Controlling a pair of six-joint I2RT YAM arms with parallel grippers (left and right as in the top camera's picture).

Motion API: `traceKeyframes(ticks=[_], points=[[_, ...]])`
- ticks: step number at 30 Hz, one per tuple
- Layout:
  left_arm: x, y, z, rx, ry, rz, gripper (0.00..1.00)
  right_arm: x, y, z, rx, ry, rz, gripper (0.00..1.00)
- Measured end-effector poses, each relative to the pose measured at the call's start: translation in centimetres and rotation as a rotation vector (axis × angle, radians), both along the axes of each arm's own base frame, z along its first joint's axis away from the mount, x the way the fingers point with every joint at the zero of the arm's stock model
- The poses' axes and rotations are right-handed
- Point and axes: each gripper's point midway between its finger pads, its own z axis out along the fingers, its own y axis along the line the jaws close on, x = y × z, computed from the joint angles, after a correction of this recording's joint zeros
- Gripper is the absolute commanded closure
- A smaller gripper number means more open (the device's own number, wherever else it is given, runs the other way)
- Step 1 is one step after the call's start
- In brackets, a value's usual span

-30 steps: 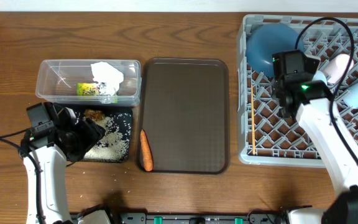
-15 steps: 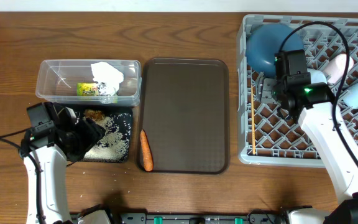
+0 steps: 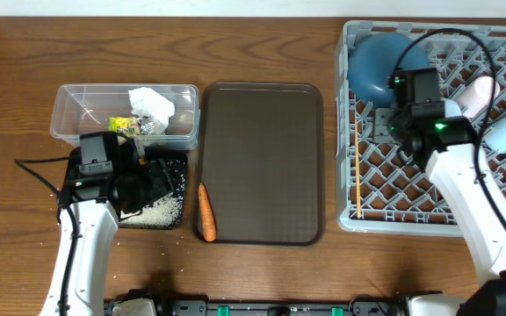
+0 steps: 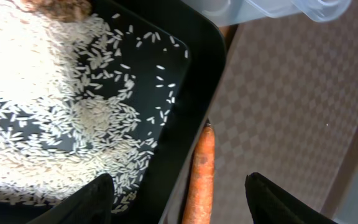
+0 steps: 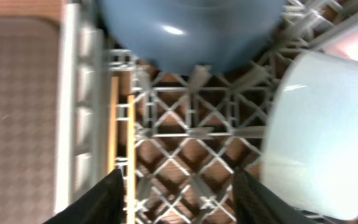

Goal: Sort waste into correct bins and load items into the dishwasher rack

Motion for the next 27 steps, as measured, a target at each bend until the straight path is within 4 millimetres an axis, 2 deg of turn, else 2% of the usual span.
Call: traceKeyframes(ticks=[5, 10, 16, 20, 27], points=[[0.0, -0.1, 0.0, 0.0, 0.0, -0.004, 0.31, 0.3, -3.0, -1.9, -0.008, 0.051, -0.074, 0.48], [0.0, -0.1, 0.0, 0.0, 0.0, -0.004, 0.31, 0.2, -2.9, -3.6, 0.044, 0.103, -0.064, 0.46], [0.1, -0.1, 0.0, 0.001, -0.003, -0.004, 0.31, -0.2, -4.1, -3.9, 0.055, 0.122, -0.094, 0.45], [0.2, -0.1, 0.1, 0.002, -0.007, -0.004, 0.31, -0.3, -4.9, -3.3, 0.032, 0.105, -0.134, 0.44], [0.1, 0.0, 0.0, 0.005, -0.006, -0.003, 0.31, -0.4, -8.4, 0.3, -0.06, -0.023, -0.309, 0.42]])
